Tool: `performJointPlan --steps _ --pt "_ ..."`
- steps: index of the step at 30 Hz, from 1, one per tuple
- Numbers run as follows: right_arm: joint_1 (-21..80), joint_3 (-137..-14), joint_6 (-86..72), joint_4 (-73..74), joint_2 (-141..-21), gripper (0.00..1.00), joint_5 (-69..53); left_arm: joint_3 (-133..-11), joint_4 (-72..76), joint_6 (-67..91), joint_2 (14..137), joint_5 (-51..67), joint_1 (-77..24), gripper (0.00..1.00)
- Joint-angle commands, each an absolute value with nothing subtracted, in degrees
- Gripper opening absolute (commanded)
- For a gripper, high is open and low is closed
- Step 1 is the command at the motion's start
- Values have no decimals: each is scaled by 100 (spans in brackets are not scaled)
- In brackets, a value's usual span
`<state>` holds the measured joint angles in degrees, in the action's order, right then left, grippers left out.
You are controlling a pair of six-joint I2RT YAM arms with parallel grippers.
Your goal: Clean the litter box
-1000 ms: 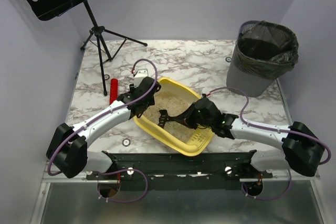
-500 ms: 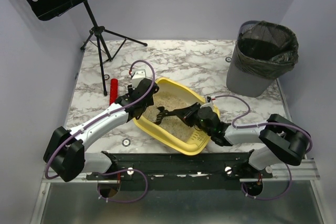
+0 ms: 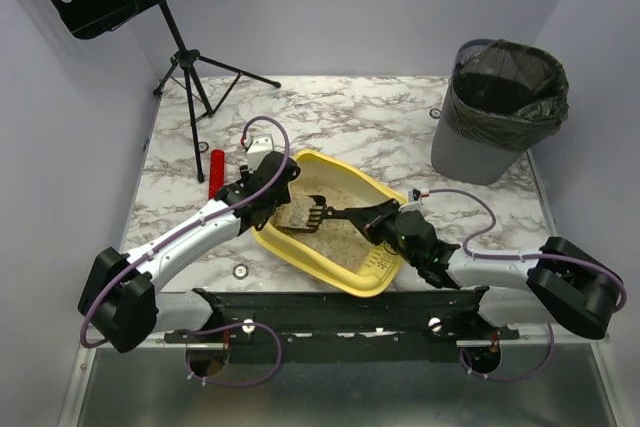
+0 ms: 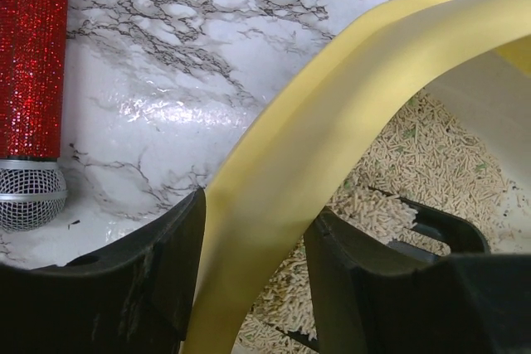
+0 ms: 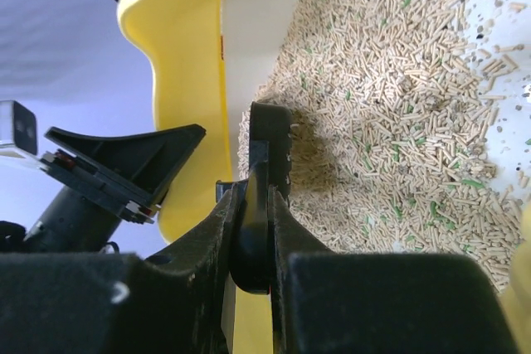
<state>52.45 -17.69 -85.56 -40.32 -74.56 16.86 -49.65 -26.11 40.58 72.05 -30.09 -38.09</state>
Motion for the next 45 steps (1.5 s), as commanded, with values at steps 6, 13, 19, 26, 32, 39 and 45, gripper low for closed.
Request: performJointPlan --steps 6,13,19,26,32,39,45 --pt "5247 -1591 -8491 -3262 -6127 0 2539 -4772 -2883 4210 6987 -2909 -3753 20" --pt "5238 -1477 -8209 -2655 -4897 0 2751 -4614 -2523 4078 6847 -2734 -3753 20" --pt "5238 -1363 -8086 -2075 -3895 0 2909 -4553 -2286 3973 6785 -2663 -3735 22" --pt "5238 -1064 -8016 -2038 -3217 0 2847 -4447 -1864 3753 6750 -2382 -3683 23" --pt "5247 -853 -7638 -3349 -3587 0 2760 -4553 -1793 3587 6820 -2320 -3683 23" --pt "5247 -870 -7447 -2848 -3288 0 3278 -4395 -1635 3402 6759 -2074 -3674 23" --pt "5238 -624 -7026 -4040 -3339 1 2903 -4272 -1416 3375 6723 -1882 -3683 23"
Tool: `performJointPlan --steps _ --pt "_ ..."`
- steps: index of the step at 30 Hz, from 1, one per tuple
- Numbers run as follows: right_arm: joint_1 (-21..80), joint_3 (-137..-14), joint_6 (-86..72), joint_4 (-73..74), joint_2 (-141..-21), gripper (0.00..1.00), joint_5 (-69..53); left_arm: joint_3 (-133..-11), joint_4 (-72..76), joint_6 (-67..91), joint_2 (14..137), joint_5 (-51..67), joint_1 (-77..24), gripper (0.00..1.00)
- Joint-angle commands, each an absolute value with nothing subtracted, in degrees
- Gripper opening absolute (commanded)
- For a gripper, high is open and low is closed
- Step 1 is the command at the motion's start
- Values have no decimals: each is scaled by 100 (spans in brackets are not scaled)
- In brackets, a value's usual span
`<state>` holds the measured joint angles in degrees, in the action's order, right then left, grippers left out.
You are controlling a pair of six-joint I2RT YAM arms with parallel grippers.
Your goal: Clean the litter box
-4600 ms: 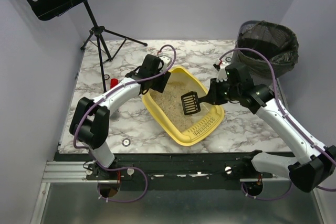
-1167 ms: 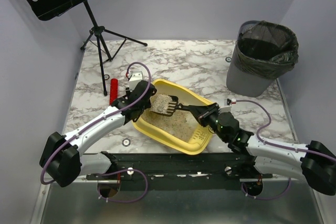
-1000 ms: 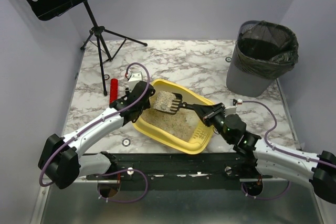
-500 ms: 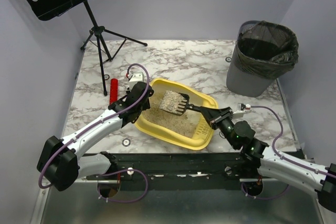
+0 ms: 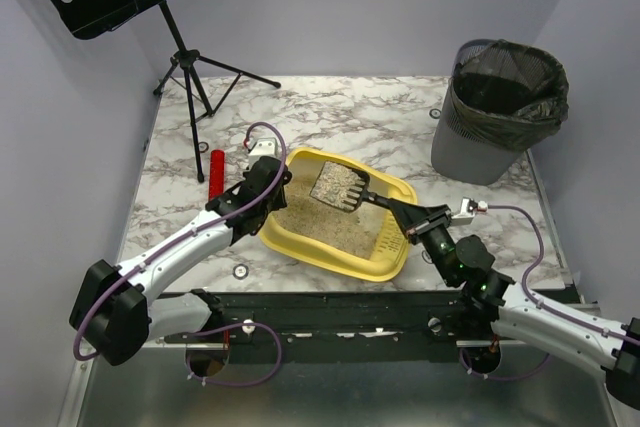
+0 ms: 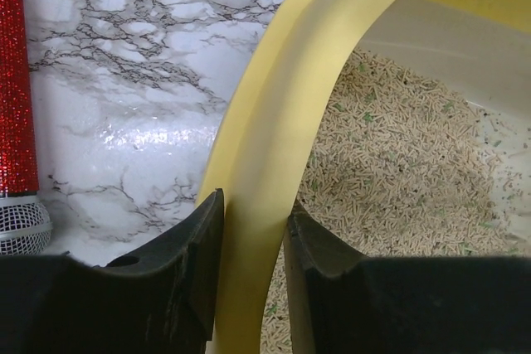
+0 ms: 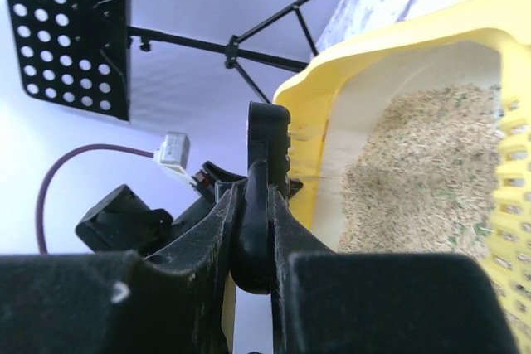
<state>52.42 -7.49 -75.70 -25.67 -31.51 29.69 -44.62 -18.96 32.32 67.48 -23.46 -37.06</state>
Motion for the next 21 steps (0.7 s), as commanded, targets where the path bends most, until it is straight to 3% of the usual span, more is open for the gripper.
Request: performJointPlan --steps 1,5,8,11,14,18,21 --pt "5238 -572 -6996 -4165 -3296 0 2857 -4280 -1389 3358 6732 -1803 -3683 23" --pt "5238 -755 -7444 -2930 -2908 0 3278 -4254 -1538 3419 6689 -1985 -3683 23" --pt "5247 -897 -7120 -3058 -3094 0 3006 -4122 -1450 3410 6522 -1960 -3683 23" --pt "5247 -564 -7600 -2552 -2515 0 3593 -4061 -1407 3393 6346 -1916 -3691 23" --pt "5238 -606 -7488 -3083 -2846 0 3385 -3946 -1258 3384 6214 -1881 -3683 23" --pt "5247 -642 -8108 -2645 -2944 0 3707 -3938 -1345 3393 6144 -1907 -3683 23" --pt "5247 -833 -7298 -3665 -3777 0 3097 -3911 -1301 3375 6108 -1960 -3683 23"
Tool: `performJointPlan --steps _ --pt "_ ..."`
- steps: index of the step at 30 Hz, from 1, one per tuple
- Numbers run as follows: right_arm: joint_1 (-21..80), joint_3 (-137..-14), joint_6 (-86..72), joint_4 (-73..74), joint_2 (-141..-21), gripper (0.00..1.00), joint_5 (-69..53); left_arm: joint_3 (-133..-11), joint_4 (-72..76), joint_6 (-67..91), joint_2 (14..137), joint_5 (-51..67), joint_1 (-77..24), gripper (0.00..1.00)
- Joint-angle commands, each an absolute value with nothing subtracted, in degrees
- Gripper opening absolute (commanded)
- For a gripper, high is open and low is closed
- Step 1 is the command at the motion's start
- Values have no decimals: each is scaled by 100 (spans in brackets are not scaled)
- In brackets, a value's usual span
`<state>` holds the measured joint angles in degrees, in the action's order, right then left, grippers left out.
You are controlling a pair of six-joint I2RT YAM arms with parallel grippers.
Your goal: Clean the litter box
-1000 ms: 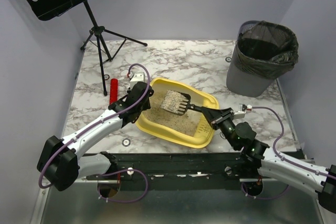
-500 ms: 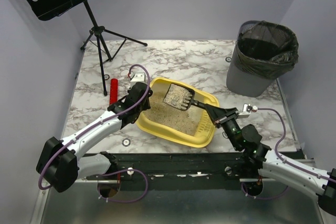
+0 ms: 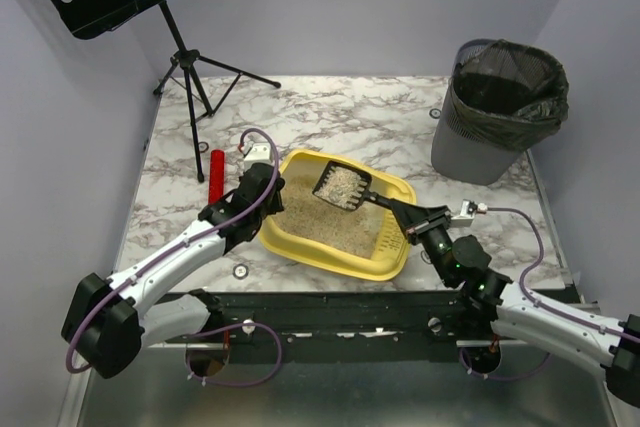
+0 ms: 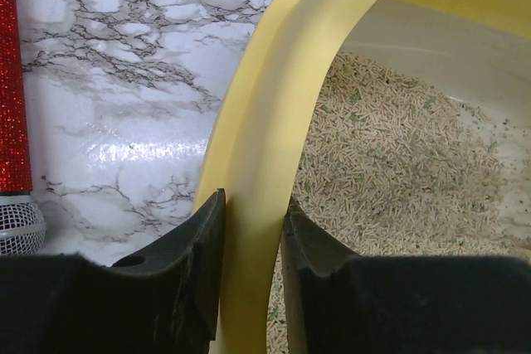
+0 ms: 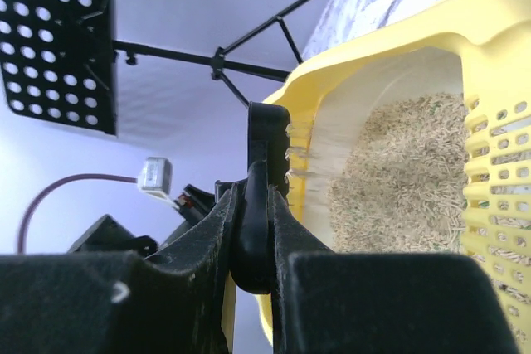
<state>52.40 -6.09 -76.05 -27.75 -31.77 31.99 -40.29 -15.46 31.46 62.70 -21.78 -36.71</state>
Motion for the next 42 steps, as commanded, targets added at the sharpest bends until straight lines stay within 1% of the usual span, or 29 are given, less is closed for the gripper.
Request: performJointPlan --steps 1,4,5,7,9,11,12,14,16,17,18,19,20,22,24,26,29,30,31,32,33,34,35,37,38,39,40,41,42 --pt "5238 -1009 -7234 -3613 -3997 0 3042 -3920 -1301 3366 6108 -1951 -3674 23" --pt "5238 -801 -7995 -3095 -3684 0 3530 -3929 -1380 3349 6100 -1942 -3674 23" --pt "5238 -695 -8059 -3207 -3587 0 3585 -3903 -1319 3349 6091 -1934 -3674 23" --pt "5247 -904 -7263 -3515 -3752 0 3080 -3841 -1231 3349 6082 -1899 -3674 24" --pt "5238 -1239 -6891 -3105 -3701 0 2971 -3902 -1239 3349 6126 -1802 -3683 24" --pt "5238 -1231 -7782 -2254 -3411 0 3741 -3929 -1327 3357 6135 -1802 -3674 24" --pt "5238 -996 -7657 -2737 -3602 0 3814 -3920 -1327 3357 6117 -1802 -3674 24" --pt "5238 -1054 -7208 -3827 -4041 0 3281 -3876 -1266 3366 6091 -1828 -3674 24" --pt "5238 -1248 -7101 -3562 -4202 0 3146 -3885 -1274 3349 6073 -1837 -3674 24" --pt "5238 -1170 -7345 -3038 -4036 0 3329 -3902 -1344 3349 6073 -1854 -3674 24" --pt "5238 -1073 -8157 -2736 -3834 0 3522 -3902 -1353 3349 6030 -1881 -3683 24" --pt "5247 -872 -8261 -2681 -3632 0 3655 -3833 -1345 3349 6003 -1916 -3674 24" --pt "5238 -835 -8131 -3316 -3726 1 3517 -3797 -1232 3340 5994 -1933 -3683 24" --pt "5247 -1114 -7210 -3752 -4102 0 2991 -3771 -1169 3314 6012 -1916 -3683 24" --pt "5238 -1283 -7231 -2923 -3913 0 3119 -3849 -1326 3313 6116 -1934 -3683 24" --pt "5247 -1327 -8135 -1798 -3579 1 3699 -3894 -1397 3340 6126 -1960 -3683 24" --pt "5238 -1230 -7052 -3134 -3884 1 3034 -3815 -1257 3331 6073 -1890 -3683 24" --pt "5238 -1474 -6762 -2877 -3850 0 2937 -3823 -1257 3322 6073 -1881 -3683 24" --pt "5238 -1572 -7116 -2352 -3710 1 3223 -3832 -1283 3314 6056 -1898 -3683 24" --pt "5238 -1634 -7719 -1276 -3570 0 3452 -3832 -1301 3322 6056 -1925 -3683 24" --pt "5247 -1374 -7969 -1457 -3447 1 3585 -3815 -1292 3331 6021 -1934 -3674 24" --pt "5238 -1180 -7571 -2112 -3506 0 3325 -3780 -1266 3340 6021 -1934 -3683 24" --pt "5238 -1073 -7306 -3223 -3620 0 3087 -3779 -1240 3340 6012 -1916 -3674 24" --pt "5238 -1403 -6753 -3096 -3814 0 2822 -3805 -1239 3314 6021 -1907 -3683 24" --pt "5238 -1537 -6994 -1945 -3736 0 3030 -3814 -1300 3322 6038 -1916 -3683 24" --pt "5238 -1616 -7509 -1420 -3648 0 3258 -3814 -1318 3314 6021 -1933 -3674 24" --pt "5247 -1452 -7706 -1450 -3534 1 3348 -3806 -1318 3322 6003 -1934 -3674 24" --pt "5247 -1346 -7351 -2303 -3542 0 3192 -3797 -1292 3314 5986 -1942 -3683 24" --pt "5238 -1336 -7061 -2520 -3559 0 2982 -3779 -1266 3305 5968 -1942 -3683 24"
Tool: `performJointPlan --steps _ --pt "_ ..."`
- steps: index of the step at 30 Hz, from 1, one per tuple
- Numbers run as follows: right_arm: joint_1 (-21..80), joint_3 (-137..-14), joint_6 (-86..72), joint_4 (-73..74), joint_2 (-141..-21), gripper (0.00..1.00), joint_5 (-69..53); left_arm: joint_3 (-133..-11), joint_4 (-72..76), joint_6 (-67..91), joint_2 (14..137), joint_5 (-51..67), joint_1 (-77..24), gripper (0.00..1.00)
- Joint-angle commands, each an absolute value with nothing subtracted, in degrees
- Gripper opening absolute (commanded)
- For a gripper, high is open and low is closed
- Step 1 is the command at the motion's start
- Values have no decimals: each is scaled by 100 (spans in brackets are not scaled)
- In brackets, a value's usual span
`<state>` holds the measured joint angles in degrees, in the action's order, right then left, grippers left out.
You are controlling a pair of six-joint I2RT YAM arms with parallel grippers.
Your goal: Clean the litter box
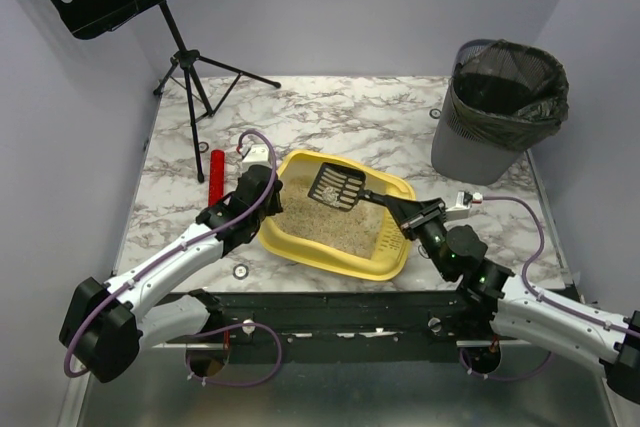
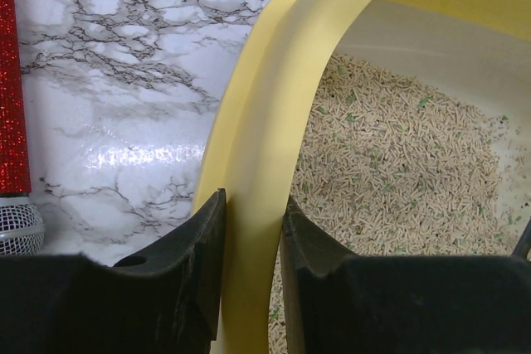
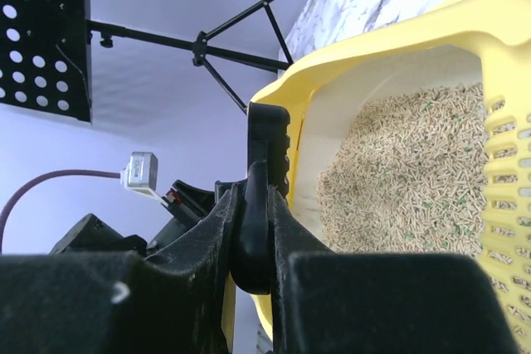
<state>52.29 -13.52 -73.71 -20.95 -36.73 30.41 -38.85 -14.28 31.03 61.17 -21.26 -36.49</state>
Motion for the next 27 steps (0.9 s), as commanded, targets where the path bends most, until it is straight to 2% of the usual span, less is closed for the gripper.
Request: performJointPlan --steps 1,4,7,11,14,18,22,27 --pt "5238 -1423 -6753 -2479 -3577 0 2849 -3753 -1231 3296 5959 -1934 -3674 24" --pt "5238 -1583 -7493 -1294 -3244 0 3504 -3788 -1257 3252 5968 -1907 -3674 24" --pt "5247 -1353 -6797 -2214 -3172 0 2992 -3736 -968 2937 6003 -1680 -3683 24" --pt "5247 -1985 -6311 -1226 -3428 0 2944 -3876 -345 2304 6240 -1074 -3683 23" --pt "5247 -1952 -6372 -1063 -3270 0 3067 -3999 -27 1261 6451 -450 -3665 19" --pt "5238 -1741 -6459 -888 -2796 0 3137 -4183 448 221 6653 -177 -3647 12" --pt "5238 -1459 -7021 -738 -2409 0 3235 -4683 501 -596 6934 1017 -3630 12" --pt "5238 -1380 -7224 -721 -2487 0 2945 -5527 -130 -1185 7698 835 -3621 12"
